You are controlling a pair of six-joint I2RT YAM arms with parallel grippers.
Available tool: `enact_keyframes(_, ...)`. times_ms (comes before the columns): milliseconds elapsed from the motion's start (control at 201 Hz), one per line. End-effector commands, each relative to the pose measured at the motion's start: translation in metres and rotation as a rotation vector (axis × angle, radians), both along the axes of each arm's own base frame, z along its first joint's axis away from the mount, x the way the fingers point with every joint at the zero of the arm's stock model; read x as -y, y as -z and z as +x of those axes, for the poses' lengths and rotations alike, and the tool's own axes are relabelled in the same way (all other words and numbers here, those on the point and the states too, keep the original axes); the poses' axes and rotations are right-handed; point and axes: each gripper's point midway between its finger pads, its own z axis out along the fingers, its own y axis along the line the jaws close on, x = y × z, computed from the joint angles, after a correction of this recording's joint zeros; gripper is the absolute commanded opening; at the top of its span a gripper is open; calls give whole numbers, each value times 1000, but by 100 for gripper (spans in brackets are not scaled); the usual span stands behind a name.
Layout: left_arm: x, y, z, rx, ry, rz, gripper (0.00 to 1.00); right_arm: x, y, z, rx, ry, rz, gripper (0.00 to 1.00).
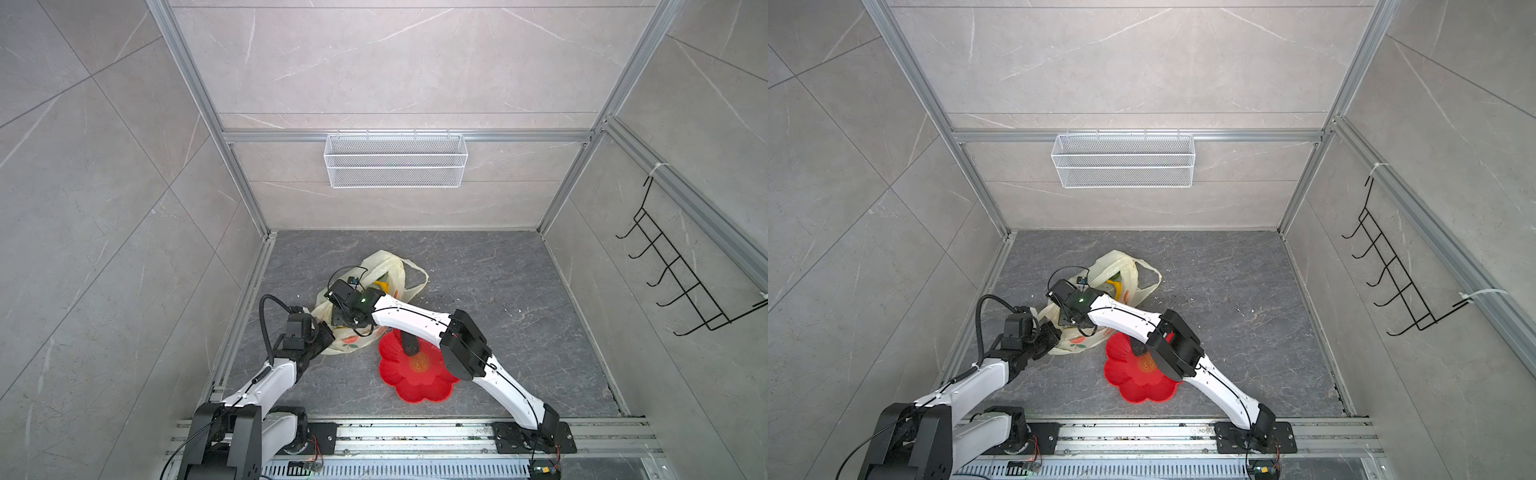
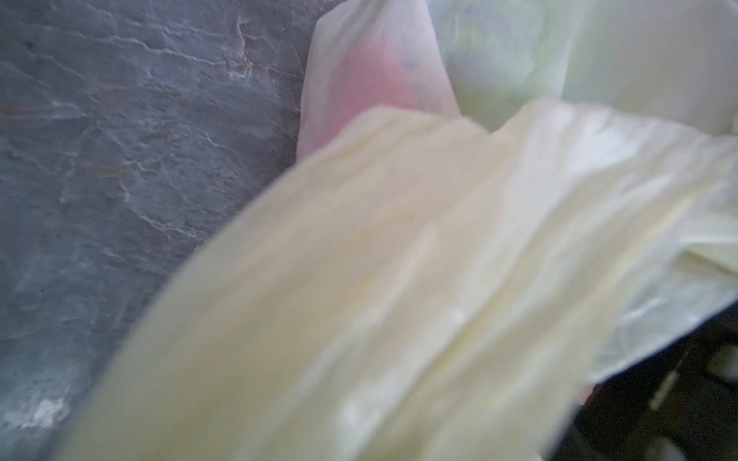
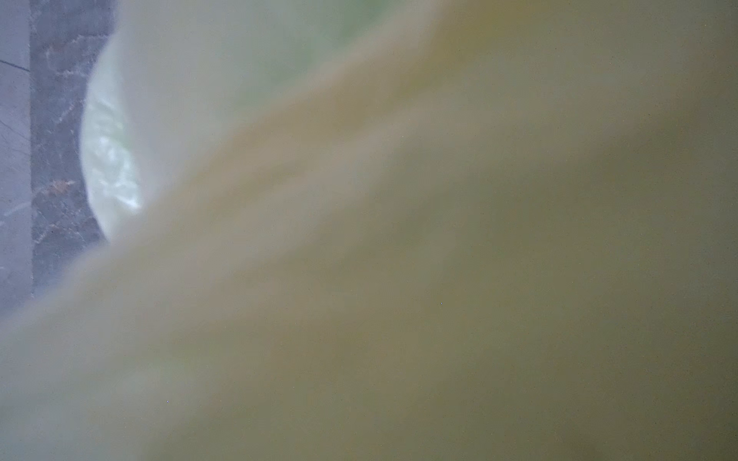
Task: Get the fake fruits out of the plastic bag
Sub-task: 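Close the right gripper on the yellow bumpy fruit and lift it, then carry the yellow fruit with the right gripper onto the red plate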
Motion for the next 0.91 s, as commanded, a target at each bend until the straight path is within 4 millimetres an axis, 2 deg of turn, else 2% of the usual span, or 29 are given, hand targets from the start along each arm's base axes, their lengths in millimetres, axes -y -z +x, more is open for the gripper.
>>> enact_keyframes(0,4,-4,0,6,10,-19,0,3,-31,1,44,-23,58,59)
enact_keyframes(110,4,-4,1,5,11,-20,0,9,-65,-1,100,-36,131,58)
enact_keyframes(194,6,-4,2,4,22,-25,0,9,-81,-3,102,-63,220,58)
enact_keyframes(393,11,-13,8,7,78,-9,0,22,-92,-14,101,-92,260,57)
enact_keyframes(558,13,-17,11,9,92,-5,0,41,-101,-23,130,-94,270,57)
enact_keyframes(742,12,-24,14,10,104,15,0,74,-117,-37,246,-101,235,57)
enact_keyframes(901,10,-29,19,26,114,43,0,107,-131,-58,409,-127,135,57)
